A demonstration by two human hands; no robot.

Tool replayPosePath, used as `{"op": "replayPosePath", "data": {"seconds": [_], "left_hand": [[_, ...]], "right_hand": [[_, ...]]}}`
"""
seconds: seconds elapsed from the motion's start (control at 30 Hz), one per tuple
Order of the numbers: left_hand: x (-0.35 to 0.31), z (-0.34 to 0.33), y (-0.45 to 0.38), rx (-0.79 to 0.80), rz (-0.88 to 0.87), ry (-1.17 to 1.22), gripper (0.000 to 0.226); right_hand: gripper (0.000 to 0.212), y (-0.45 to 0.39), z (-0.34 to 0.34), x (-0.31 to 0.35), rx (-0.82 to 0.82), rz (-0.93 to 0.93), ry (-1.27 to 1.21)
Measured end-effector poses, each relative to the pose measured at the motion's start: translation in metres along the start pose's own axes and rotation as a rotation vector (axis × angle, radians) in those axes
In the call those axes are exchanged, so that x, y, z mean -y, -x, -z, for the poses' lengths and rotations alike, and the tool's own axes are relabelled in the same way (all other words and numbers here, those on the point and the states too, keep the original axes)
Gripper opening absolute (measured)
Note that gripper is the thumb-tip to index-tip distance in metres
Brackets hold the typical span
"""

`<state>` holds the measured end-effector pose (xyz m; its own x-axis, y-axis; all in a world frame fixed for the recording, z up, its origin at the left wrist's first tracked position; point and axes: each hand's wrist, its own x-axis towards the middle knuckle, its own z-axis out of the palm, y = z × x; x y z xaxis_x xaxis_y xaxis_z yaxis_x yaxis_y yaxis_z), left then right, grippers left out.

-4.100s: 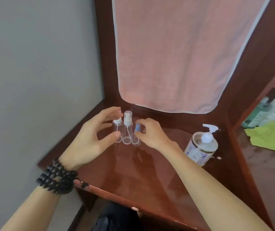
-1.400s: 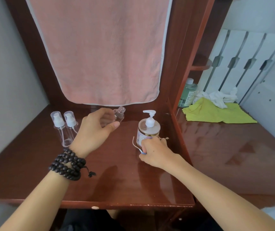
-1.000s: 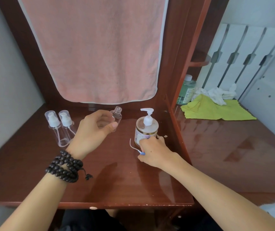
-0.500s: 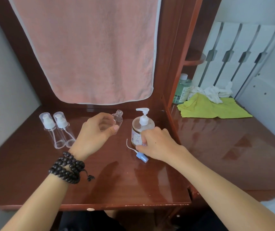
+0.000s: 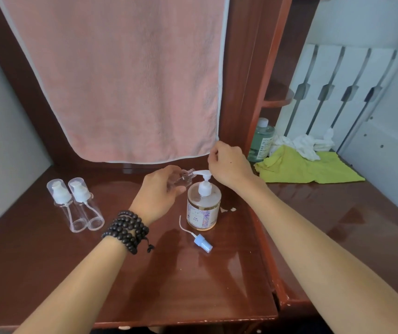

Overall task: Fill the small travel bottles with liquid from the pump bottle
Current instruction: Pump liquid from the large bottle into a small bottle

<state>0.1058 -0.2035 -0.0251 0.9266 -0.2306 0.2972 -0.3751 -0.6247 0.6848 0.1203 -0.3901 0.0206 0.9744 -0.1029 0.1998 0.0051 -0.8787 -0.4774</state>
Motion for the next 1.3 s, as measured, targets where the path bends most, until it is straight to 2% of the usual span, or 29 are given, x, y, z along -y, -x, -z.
{"op": "replayPosePath", "data": {"seconds": [0.27, 0.43, 0.57, 0.77, 0.9, 1.03, 1.3], "left_hand": [[0.001, -0.002, -0.008, 0.006, -0.171, -0.064, 0.04], [0.004, -0.01, -0.008, 0.015, -0.224, -0.141, 0.031], [0.004, -0.015, -0.001, 0.033, -0.212, -0.137, 0.028], [-0.003, -0.005, -0.004, 0.012, -0.23, -0.111, 0.028], [-0.003, -0.009, -0.004, 0.017, -0.234, -0.15, 0.027], [-0.001, -0.016, -0.001, 0.017, -0.225, -0.161, 0.029], [-0.004, -0.008, -0.003, -0.004, -0.27, -0.16, 0.031]], "right_hand": [[0.052, -0.028, -0.03, 0.006, 0.256, -0.174, -0.074], [0.035, -0.025, -0.037, -0.003, 0.254, -0.238, -0.073], [0.029, -0.021, -0.043, -0.003, 0.231, -0.215, -0.038], [0.037, -0.024, -0.025, 0.006, 0.11, -0.133, -0.025], [0.034, -0.023, -0.035, -0.001, 0.141, -0.18, -0.03], [0.049, -0.017, -0.041, -0.004, 0.162, -0.2, -0.026], [0.044, -0.028, -0.029, 0.007, 0.131, -0.147, 0.002]]}}
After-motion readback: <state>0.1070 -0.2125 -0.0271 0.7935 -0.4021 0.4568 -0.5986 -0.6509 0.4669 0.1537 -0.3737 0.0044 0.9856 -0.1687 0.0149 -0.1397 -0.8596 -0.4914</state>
